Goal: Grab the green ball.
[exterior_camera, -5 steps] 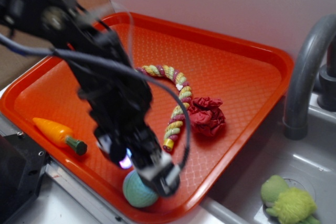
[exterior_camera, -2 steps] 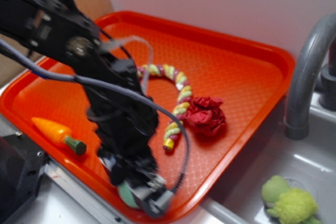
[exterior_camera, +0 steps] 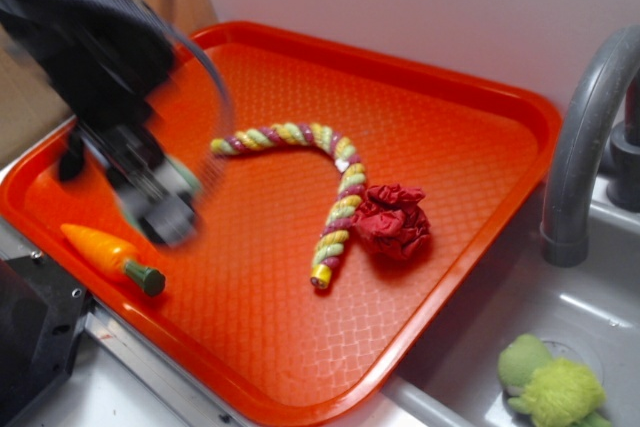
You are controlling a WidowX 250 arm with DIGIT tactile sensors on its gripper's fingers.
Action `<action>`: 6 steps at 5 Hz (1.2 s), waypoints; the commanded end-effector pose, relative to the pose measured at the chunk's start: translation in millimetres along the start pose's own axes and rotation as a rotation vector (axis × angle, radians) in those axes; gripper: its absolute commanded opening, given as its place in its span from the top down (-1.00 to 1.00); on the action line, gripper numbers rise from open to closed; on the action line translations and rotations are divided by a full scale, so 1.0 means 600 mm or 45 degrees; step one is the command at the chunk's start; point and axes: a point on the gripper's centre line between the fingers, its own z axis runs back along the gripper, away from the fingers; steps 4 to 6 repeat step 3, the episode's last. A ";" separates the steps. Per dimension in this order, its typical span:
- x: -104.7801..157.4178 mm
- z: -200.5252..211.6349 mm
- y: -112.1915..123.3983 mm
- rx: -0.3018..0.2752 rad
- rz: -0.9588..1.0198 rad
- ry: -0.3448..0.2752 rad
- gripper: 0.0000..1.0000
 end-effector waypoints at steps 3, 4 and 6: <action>0.019 0.149 0.154 0.260 0.098 -0.014 1.00; 0.019 0.149 0.154 0.260 0.098 -0.014 1.00; 0.019 0.149 0.154 0.260 0.098 -0.014 1.00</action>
